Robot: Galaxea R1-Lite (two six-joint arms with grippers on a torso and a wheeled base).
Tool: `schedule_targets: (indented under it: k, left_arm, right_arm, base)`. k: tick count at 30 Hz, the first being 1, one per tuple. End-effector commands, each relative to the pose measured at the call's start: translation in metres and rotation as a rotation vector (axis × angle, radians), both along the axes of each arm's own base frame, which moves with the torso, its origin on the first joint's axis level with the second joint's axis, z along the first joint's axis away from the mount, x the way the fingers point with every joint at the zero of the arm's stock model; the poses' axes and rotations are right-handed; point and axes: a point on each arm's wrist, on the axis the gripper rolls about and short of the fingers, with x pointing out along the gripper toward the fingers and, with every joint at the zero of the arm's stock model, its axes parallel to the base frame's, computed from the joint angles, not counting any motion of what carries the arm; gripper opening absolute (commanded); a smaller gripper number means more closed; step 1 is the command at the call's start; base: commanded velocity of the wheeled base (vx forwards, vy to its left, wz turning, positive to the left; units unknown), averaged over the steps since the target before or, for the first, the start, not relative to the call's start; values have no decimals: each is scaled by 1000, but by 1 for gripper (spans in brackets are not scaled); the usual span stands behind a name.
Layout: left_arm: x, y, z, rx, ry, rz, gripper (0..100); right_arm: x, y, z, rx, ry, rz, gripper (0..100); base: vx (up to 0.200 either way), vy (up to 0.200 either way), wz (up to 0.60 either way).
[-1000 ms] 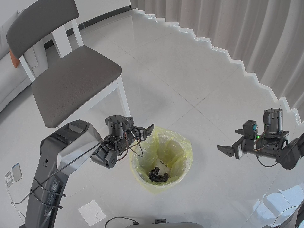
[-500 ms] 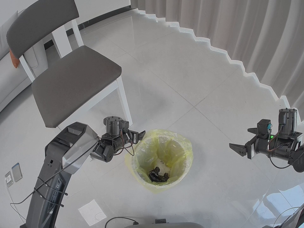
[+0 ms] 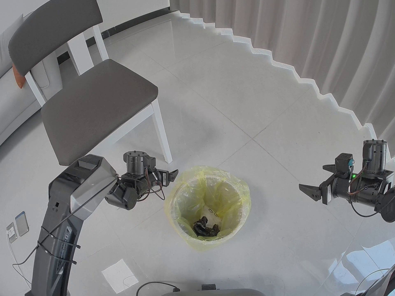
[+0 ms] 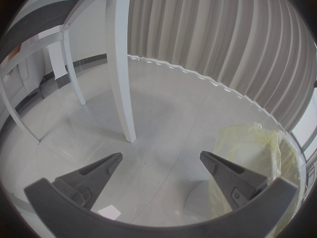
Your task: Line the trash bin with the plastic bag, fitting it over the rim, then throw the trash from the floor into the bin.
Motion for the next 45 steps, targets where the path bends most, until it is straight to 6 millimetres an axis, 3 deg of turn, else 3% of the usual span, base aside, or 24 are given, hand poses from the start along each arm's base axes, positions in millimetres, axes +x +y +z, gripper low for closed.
schedule_targets:
  k: [1,6,15,27,39,45]
  left_arm:
    - [-31,17,48,-44,-41,13,100]
    - [-62,24,47,-40,-99,17,100]
    - [-85,46,51,-10,-163,11,100]
    - [-93,43,60,6,-195,-1,100]
    - [-94,37,68,-45,-292,16,100]
    - [-114,42,63,-117,-305,25,100]
  right_arm:
    - [3,-7,-4,4,15,-25,100]
    - [6,-6,-8,7,26,-16,100]
    - [2,-5,-17,4,42,1,100]
    - [-3,-7,-16,19,16,10,100]
    - [-3,-7,-15,23,12,12,100]
    - [-4,-8,-14,25,8,8,100]
  base:
    - [0,0,0]
    - [0,0,0]
    - [0,0,0]
    - [200,0,0]
    - [0,0,0]
    - [0,0,0]
